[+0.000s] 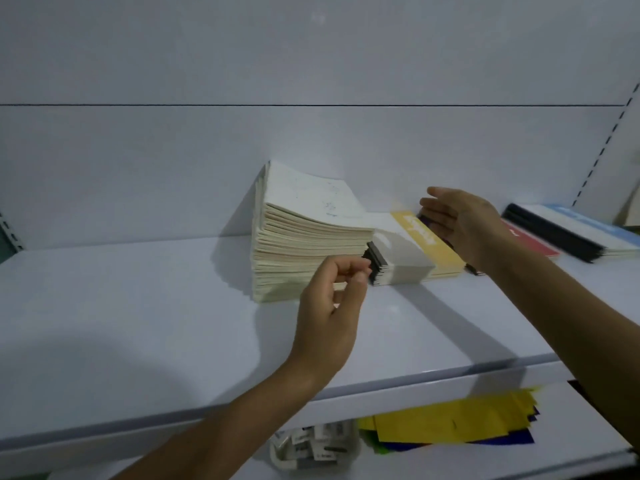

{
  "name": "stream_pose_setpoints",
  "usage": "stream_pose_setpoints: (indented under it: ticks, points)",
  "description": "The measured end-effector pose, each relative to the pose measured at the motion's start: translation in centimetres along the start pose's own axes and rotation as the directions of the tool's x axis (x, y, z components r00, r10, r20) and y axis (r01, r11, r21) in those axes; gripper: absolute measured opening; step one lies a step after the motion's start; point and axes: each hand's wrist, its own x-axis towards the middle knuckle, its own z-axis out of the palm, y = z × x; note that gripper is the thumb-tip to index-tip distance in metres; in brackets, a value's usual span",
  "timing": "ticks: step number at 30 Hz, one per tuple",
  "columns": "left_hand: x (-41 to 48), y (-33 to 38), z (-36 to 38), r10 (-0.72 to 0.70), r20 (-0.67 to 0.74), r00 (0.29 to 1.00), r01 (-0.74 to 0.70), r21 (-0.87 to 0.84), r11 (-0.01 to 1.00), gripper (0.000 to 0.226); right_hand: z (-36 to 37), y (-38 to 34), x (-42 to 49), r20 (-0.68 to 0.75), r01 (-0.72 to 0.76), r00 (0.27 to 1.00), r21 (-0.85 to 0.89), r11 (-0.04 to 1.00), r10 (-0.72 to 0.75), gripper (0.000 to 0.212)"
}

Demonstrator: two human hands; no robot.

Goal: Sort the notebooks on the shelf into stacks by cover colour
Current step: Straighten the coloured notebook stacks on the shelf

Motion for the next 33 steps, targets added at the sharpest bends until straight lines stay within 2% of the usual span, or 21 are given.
stream_pose_setpoints:
  ticks: [2, 4, 9, 13, 16, 18, 20, 22, 24, 26, 28, 30, 33]
  points:
    - [0.5, -0.6, 2.6, -0.122, 0.12, 0.985, 0.12, 0.024, 0.992, 0.018, -1.8, -0.1, 0.2, -0.013, -0.027, 1.0, -0.005, 1.0, 0.027, 0.019]
    - [1.5, -1.0, 4.7, -0.252, 0.144, 0.957, 0.25, 0.038, 0.968, 0.029, -3.5, 0.0, 0.7, -0.01, -0.051, 0.999, -0.018, 0.999, 0.051, 0.019]
    - [4.0, -1.6, 7.9, -0.347, 0.076, 0.935, 0.341, 0.08, 0.936, 0.019, -6.1, 1.6, 2.3, 0.059, -0.146, 0.986, -0.103, 0.984, 0.153, 0.011]
    - [5.7, -2.3, 10.0, -0.388, -0.09, 0.917, 0.396, 0.101, 0.913, 0.012, -6.0, 3.7, 2.9, 0.199, -0.082, 0.972, -0.2, 0.976, 0.122, 0.033]
    - [6.7, -3.0, 10.6, -0.414, -0.199, 0.888, 0.44, 0.115, 0.891, 0.022, -5.7, 5.1, 3.0, 0.289, -0.055, 0.948, -0.263, 0.963, 0.133, 0.031]
    - [7.0, -3.7, 10.2, -0.378, -0.192, 0.906, 0.421, 0.305, 0.854, 0.036, -5.6, 5.9, 3.2, 0.345, -0.031, 0.927, -0.322, 0.946, 0.148, 0.033]
    - [6.9, -4.3, 9.8, -0.348, -0.109, 0.931, 0.335, 0.632, 0.699, 0.055, -5.8, 6.1, 3.1, 0.398, 0.037, 0.909, -0.369, 0.929, 0.122, 0.021]
    - [6.5, -4.6, 9.6, -0.314, -0.079, 0.946, 0.239, 0.823, 0.516, 0.063, -6.1, 6.2, 3.0, 0.435, 0.162, 0.898, -0.475, 0.865, 0.071, 0.029]
    - [6.2, -4.7, 9.5, -0.294, -0.086, 0.952, 0.208, 0.886, 0.414, 0.067, -6.1, 6.2, 2.9, 0.476, 0.332, 0.879, -0.627, 0.704, 0.01, 0.044]
    - [6.4, -4.8, 9.6, -0.285, -0.079, 0.955, 0.177, 0.926, 0.334, 0.069, -6.1, 6.7, 3.3, 0.508, 0.435, 0.861, -0.697, 0.57, -0.036, 0.035]
    - [6.9, -4.8, 9.6, -0.294, -0.065, 0.954, 0.151, 0.947, 0.283, 0.069, -6.0, 6.6, 3.2, 0.543, 0.482, 0.839, -0.725, 0.492, -0.022, 0.032]
    - [7.1, -4.7, 9.2, -0.313, -0.059, 0.948, 0.166, 0.929, 0.33, 0.067, -6.0, 6.4, 3.2, 0.557, 0.5, 0.831, -0.739, 0.451, -0.009, 0.033]
    - [6.9, -4.9, 8.7, -0.281, -0.047, 0.959, 0.185, 0.852, 0.489, 0.062, -6.3, 6.4, 2.9, 0.559, 0.5, 0.829, -0.732, 0.463, -0.013, 0.042]
